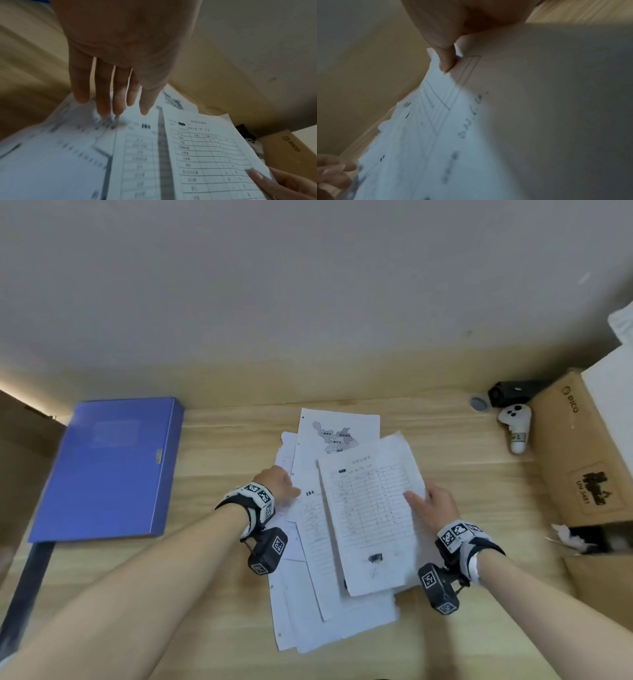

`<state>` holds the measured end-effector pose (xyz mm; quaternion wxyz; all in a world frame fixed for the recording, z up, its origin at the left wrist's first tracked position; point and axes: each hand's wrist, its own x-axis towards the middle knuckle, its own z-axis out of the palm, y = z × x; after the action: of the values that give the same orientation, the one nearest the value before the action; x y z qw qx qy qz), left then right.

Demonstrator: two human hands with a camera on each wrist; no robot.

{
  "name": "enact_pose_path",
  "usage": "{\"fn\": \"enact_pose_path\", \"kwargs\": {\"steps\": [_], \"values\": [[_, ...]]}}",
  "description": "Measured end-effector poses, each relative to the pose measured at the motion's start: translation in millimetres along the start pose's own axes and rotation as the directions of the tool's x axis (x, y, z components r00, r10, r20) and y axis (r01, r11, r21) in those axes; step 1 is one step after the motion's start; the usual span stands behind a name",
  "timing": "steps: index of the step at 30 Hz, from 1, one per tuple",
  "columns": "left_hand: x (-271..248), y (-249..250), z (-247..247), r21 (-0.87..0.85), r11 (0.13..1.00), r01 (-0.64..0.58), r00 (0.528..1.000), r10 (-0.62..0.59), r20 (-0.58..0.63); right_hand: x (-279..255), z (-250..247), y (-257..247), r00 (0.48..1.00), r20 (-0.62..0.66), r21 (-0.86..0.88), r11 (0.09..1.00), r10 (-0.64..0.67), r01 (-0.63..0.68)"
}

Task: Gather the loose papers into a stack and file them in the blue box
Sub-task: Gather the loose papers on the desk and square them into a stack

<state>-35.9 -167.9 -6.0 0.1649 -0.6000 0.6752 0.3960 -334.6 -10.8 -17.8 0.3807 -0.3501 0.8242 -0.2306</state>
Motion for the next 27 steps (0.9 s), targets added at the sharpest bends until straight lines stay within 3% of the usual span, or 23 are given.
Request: {"fn": "enact_pose_path", "kwargs": {"steps": [3, 5, 9, 17, 19, 24, 27], "values": [[-7.1, -11.4, 26.0, 0.009, 0.998, 0.058, 0.995, -0.057, -0.078, -1.1, 16.7, 21.2, 0.998, 0.043, -0.072, 0.997, 0.036, -0.033], [-9.4, -16.3, 38.8, -0.097, 0.993, 0.065, 0.99, -0.076, -0.116, -4.9, 26.9, 28.0, 0.998, 0.045, -0.107, 0.994, 0.04, -0.035], [-5.3, -18.4, 54.1, -0.384, 0.922, 0.052, 0.988, -0.104, -0.115, -15.1, 45.9, 23.6, 0.998, 0.031, -0.169, 0.985, 0.047, -0.041], [4.7, -25.9, 69.2, -0.563, 0.823, 0.081, 0.986, -0.15, -0.079, -21.9, 72.0, 20.9, 0.994, 0.053, -0.258, 0.963, 0.095, -0.078], [3.2, -23.8, 66.9, -0.566, 0.821, 0.069, 0.987, -0.138, -0.08, -21.8, 71.8, 22.6, 0.996, 0.036, -0.216, 0.974, 0.081, -0.071], [-6.1, -17.5, 62.7, -0.637, 0.77, 0.034, 0.993, -0.097, -0.064, -29.6, 64.3, 22.2, 0.989, 0.09, 0.074, 0.99, 0.115, -0.122], [-12.2, -19.2, 64.7, -0.634, 0.773, 0.027, 0.995, -0.078, -0.054, -26.9, 51.7, 20.9, 0.993, 0.086, 0.07, 0.994, 0.075, -0.082]]}}
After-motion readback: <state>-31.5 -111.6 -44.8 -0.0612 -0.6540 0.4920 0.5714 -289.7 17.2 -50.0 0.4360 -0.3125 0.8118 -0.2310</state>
